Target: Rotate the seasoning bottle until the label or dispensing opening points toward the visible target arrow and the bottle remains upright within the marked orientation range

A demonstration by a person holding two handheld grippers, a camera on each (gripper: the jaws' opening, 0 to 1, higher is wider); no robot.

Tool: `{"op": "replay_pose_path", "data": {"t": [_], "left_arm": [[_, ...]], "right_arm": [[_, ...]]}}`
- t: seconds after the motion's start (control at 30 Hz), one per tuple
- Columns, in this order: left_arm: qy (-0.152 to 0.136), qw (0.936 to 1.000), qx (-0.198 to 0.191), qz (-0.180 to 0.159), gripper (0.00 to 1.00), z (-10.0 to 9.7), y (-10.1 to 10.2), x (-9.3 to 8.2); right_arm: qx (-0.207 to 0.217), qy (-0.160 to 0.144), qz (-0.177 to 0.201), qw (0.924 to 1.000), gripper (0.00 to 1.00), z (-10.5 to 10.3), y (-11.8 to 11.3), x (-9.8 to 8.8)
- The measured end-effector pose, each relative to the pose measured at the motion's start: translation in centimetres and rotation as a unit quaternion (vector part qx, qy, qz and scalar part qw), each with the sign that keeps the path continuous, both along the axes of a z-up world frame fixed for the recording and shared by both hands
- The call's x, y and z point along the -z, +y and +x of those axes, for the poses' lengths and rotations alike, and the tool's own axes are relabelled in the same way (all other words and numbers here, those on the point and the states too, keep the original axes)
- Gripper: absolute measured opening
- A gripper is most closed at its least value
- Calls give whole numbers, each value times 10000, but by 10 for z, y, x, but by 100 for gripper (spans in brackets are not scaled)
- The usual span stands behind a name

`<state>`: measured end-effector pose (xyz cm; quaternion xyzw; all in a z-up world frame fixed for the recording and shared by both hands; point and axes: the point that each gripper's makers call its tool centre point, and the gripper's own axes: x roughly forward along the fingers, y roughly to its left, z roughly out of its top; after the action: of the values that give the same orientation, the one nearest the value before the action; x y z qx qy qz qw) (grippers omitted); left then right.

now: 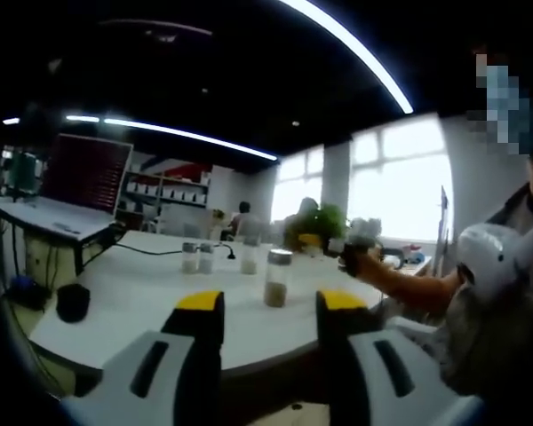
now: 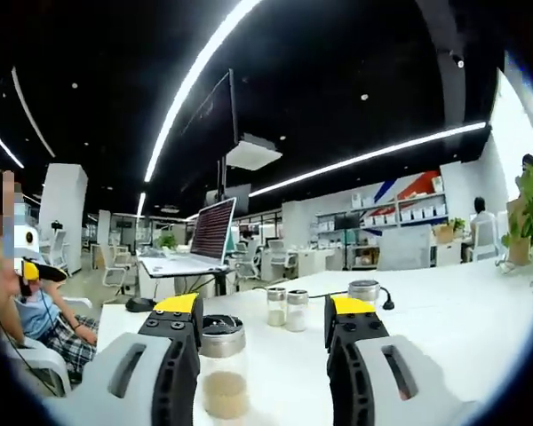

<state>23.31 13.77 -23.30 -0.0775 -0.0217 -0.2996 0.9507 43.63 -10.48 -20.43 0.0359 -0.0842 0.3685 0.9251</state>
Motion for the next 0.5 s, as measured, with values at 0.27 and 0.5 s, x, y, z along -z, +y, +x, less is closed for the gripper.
{"op": "replay_pose_path", "data": {"t": [0.27,0.5], "left_arm": [[50,10000,-3,-15,43,2,-3,2],[42,9999,-67,-75,43,2,1,-1]], "right_arm": [[-148,143,198,9996,52,-15,13,15],[126,247,76,9996,48,-14,8,9]]}}
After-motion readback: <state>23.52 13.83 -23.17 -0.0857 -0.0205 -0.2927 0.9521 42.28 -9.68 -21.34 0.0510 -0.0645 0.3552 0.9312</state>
